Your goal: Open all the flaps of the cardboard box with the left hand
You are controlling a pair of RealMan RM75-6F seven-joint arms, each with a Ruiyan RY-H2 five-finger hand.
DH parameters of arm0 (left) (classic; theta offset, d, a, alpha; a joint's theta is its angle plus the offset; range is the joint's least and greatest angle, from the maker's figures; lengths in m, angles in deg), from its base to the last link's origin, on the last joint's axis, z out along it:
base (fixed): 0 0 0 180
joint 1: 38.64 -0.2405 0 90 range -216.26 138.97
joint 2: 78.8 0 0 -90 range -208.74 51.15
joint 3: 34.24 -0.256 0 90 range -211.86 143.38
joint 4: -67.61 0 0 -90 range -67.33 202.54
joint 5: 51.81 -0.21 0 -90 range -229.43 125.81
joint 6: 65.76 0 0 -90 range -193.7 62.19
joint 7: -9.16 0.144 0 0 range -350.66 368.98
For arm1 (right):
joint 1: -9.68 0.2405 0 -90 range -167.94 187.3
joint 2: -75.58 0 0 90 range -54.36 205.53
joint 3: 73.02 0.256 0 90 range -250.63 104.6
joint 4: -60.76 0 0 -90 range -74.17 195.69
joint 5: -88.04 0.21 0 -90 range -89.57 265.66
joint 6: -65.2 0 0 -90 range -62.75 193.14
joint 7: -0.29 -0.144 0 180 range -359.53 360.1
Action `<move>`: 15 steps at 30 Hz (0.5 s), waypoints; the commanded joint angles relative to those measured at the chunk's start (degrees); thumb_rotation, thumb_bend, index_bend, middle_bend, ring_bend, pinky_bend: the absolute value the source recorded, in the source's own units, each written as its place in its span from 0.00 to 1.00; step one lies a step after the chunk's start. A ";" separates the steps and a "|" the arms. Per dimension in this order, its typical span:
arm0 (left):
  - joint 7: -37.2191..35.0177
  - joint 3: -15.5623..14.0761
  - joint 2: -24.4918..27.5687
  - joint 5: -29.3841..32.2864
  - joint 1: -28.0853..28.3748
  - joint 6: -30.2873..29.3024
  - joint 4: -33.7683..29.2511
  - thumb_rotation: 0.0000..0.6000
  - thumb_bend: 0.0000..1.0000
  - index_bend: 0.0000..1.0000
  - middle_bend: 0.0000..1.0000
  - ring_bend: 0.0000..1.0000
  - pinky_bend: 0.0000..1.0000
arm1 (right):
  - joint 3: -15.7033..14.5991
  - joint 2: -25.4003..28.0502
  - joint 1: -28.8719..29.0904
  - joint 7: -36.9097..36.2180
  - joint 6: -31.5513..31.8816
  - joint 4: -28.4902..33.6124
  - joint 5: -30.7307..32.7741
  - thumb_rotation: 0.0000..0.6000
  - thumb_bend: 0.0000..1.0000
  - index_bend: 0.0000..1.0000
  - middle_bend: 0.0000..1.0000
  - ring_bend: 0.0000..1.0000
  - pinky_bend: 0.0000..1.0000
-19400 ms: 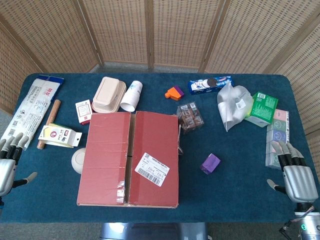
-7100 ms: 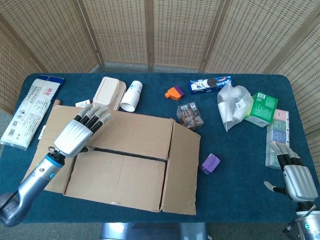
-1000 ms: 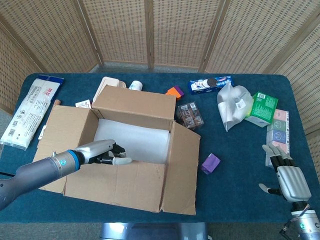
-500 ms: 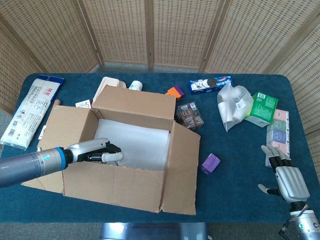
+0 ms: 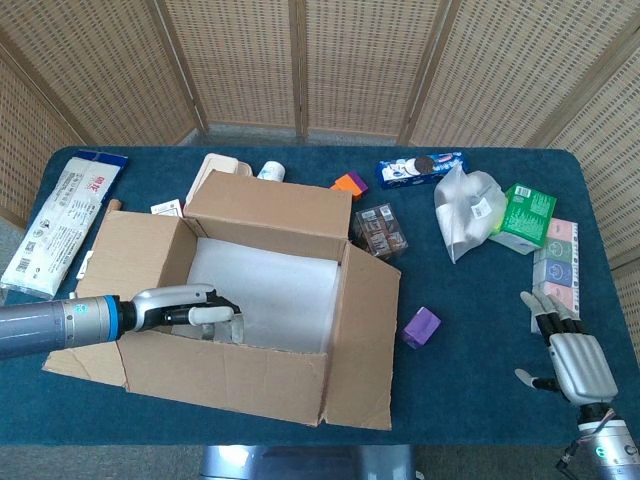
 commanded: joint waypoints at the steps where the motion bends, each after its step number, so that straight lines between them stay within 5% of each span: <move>1: -0.06 0.21 -0.65 0.33 0.01 1.39 0.89 0.22 0.00 0.46 0.45 0.33 0.57 | 0.03 -0.01 0.03 0.00 -0.06 -0.05 0.08 1.00 0.00 0.00 0.00 0.00 0.15; 15: 2.71 2.89 -3.63 5.38 -2.51 15.60 4.38 0.23 0.00 0.46 0.45 0.33 0.58 | -0.04 0.00 -0.05 0.20 0.23 0.08 -0.20 1.00 0.00 0.00 0.00 0.00 0.15</move>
